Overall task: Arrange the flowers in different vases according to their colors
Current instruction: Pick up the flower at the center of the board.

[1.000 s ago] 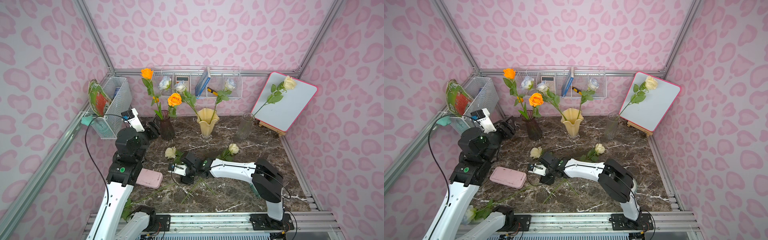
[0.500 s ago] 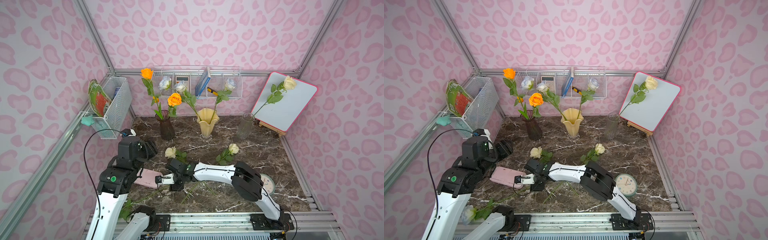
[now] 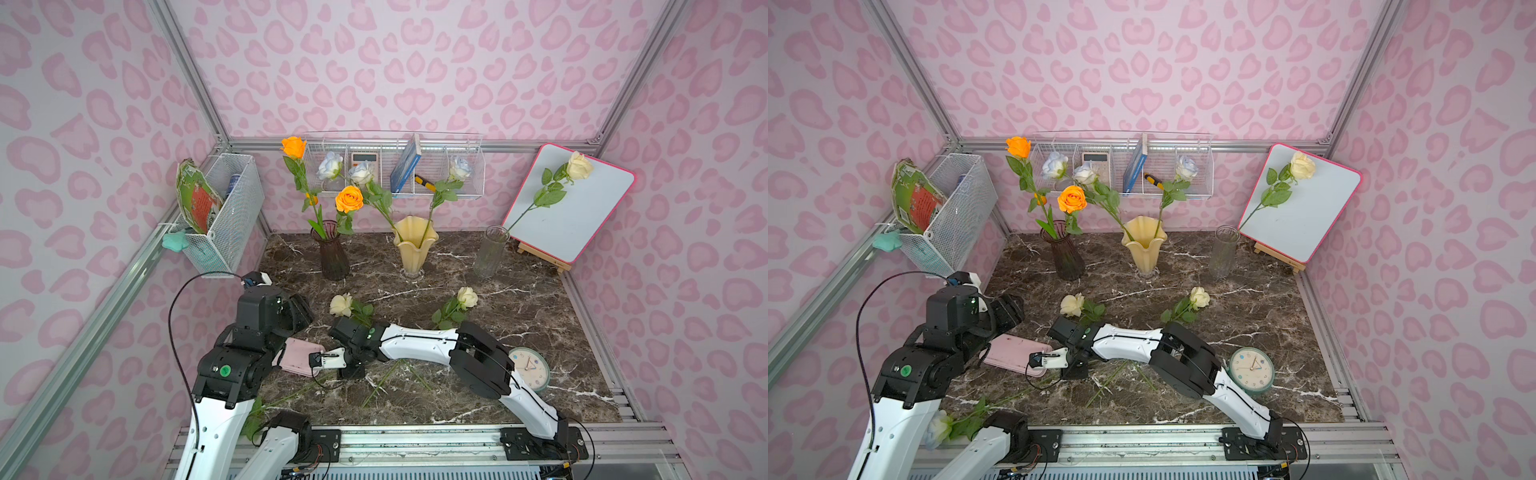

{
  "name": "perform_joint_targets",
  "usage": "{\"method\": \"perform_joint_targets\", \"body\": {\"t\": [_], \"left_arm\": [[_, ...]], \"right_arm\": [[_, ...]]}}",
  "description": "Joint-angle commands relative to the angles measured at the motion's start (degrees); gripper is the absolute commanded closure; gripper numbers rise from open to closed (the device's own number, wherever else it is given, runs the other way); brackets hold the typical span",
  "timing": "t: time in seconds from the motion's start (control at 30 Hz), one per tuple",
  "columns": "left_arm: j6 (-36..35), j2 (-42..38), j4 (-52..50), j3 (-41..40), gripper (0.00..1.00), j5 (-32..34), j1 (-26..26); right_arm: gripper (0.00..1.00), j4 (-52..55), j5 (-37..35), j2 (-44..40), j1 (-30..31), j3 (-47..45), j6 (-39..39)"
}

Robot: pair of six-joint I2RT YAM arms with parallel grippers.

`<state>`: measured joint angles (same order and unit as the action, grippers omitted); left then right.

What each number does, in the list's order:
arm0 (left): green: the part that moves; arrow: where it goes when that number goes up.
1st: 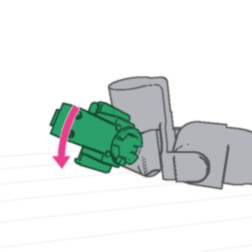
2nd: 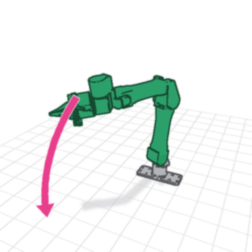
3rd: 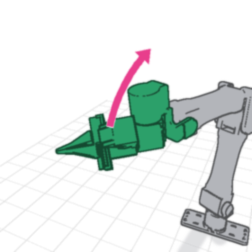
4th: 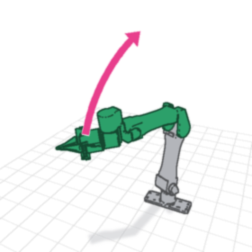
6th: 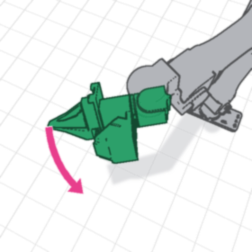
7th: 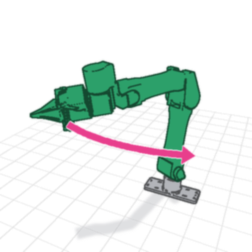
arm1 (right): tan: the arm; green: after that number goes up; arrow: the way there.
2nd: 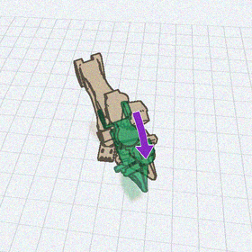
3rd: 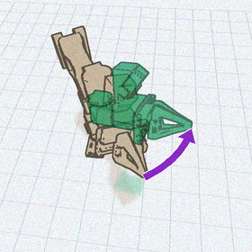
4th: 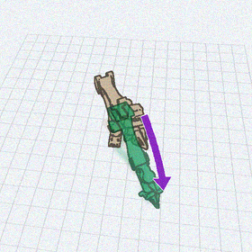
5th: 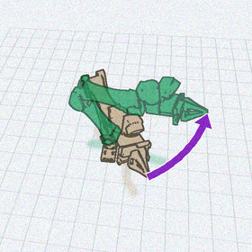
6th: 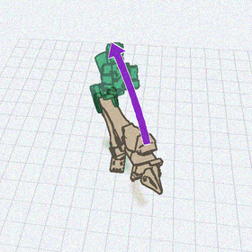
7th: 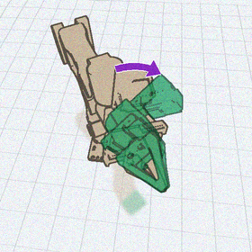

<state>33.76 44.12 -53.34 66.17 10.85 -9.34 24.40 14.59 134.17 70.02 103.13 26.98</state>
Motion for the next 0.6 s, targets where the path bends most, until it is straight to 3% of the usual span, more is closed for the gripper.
{"method": "perform_joint_targets", "body": {"t": [0.0, 0.13, 0.43, 0.57], "left_arm": [[-1.4, -0.2, 0.1, -0.3, 0.32, 1.3, 0.0], [-1.8, -0.7, -0.1, -0.5, 0.32, 2.3, 0.0], [-2.6, -1.3, 0.1, -2.0, 0.33, 3.2, 0.0], [-2.9, -1.8, -0.2, -1.6, 0.33, 3.2, 0.0]], "right_arm": [[0.70, 0.4, -1.3, 0.2, 0.0, -1.9, -0.3], [0.84, -1.1, -1.8, -1.6, 0.0, -4.5, -1.3], [1.00, -8.6, -4.9, -8.2, 0.6, -12.9, -3.2], [1.00, -12.1, -6.2, -11.2, 1.3, -16.5, -3.8]]}}
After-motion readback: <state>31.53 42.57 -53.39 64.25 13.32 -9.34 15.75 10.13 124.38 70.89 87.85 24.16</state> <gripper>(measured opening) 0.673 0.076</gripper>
